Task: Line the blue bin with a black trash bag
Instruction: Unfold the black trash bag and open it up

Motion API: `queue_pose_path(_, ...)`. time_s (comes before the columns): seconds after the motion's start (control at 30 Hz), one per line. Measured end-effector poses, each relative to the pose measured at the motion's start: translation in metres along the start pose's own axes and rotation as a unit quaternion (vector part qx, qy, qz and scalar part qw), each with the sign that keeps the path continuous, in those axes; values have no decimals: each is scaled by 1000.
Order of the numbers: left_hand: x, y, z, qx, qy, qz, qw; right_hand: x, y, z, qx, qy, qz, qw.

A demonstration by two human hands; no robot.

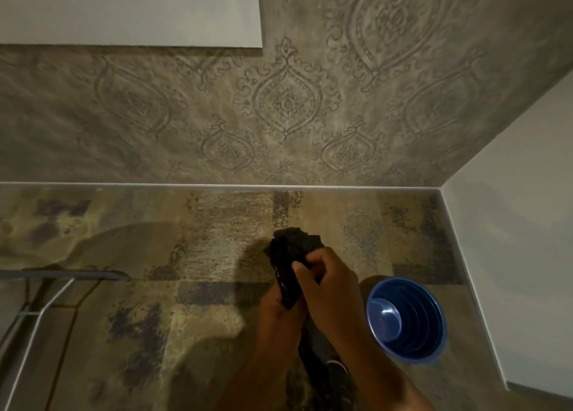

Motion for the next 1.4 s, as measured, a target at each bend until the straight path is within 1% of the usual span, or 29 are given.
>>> queue_pose_path(0.07, 2, -2, -5, 22, 8, -30, 999, 3, -1, -3, 9, 8, 3, 1000)
queue_pose_path(0.17, 0, -9, -11, 73, 25, -136, 988, 8, -1, -9, 8, 18, 26, 999)
queue_pose_path(0.23, -1, -12, -14, 88, 36, -181, 979, 8, 3, -14, 3, 7, 43, 999)
queue_pose_path(0.33, 8, -17, -15, 93, 95, -150, 980, 10, 12, -26, -6, -17, 80, 997)
queue_pose_path(0.43, 9, -18, -17, 113, 126, -159, 973, 30, 31, -38, -34, 14, 133, 990)
queue_pose_path(0.53, 16, -18, -13, 109, 151, -182, 965, 49, 71, -48, -111, 62, 171, 977)
queue_pose_path(0.63, 16, -14, -12, 87, 156, -210, 961, 50, 126, -60, -221, 52, 192, 955)
queue_pose_path(0.7, 15, -12, -15, 89, 170, -215, 958, 51, 154, -72, -278, 41, 161, 946)
queue_pose_path(0.73, 13, -11, -17, 92, 169, -219, 957, 56, 164, -77, -292, 55, 140, 944)
queue_pose_path(0.77, 8, -9, -19, 88, 159, -222, 958, 65, 169, -81, -294, 87, 131, 943)
queue_pose_path(0.83, -7, -1, -23, 74, 113, -231, 964, 87, 163, -84, -271, 149, 129, 942)
queue_pose_path(0.87, -17, 2, -27, 71, 81, -237, 965, 96, 152, -80, -234, 160, 133, 950)
queue_pose_path(0.9, -26, 4, -31, 73, 53, -240, 967, 101, 138, -72, -186, 147, 140, 961)
queue_pose_path(0.93, -33, 7, -35, 78, 35, -239, 967, 101, 121, -61, -133, 111, 155, 973)
queue_pose_path(0.97, -38, 9, -39, 86, 25, -235, 968, 95, 102, -50, -84, 57, 178, 979)
queue_pose_path(1.0, -43, 10, -42, 93, 13, -227, 969, 88, 87, -40, -51, 2, 206, 977)
queue_pose_path(1.07, -52, 11, -47, 109, -16, -207, 972, 80, 70, -24, -44, -93, 257, 961)
queue_pose_path(1.13, -57, 13, -50, 116, -37, -198, 973, 82, 63, -8, -33, -141, 255, 956)
queue_pose_path(1.2, -58, 16, -50, 110, -45, -194, 974, 89, 59, 1, -2, -149, 239, 959)
queue_pose_path(1.27, -57, 21, -46, 89, -34, -171, 981, 98, 56, 5, 20, -125, 239, 963)
queue_pose_path(1.3, -54, 24, -44, 72, -13, -138, 988, 103, 55, 5, 29, -104, 235, 966)
queue_pose_path(1.33, -48, 27, -42, 55, 21, -92, 994, 107, 55, 3, 37, -82, 225, 970)
queue_pose_path(1.37, -39, 28, -42, 41, 70, -40, 996, 111, 56, 2, 46, -55, 201, 977)
queue_pose_path(1.4, -28, 29, -46, 32, 131, 4, 991, 115, 55, -2, 59, -25, 164, 984)
Point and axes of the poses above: each hand's wrist, its own z-axis towards the middle knuckle, its own x-axis out of the back of the hand, y = z × x, the point moved 10 cm from there along z, towards the middle knuckle, and after that the axes turned 1 degree about -y, right-handed, at the moved point
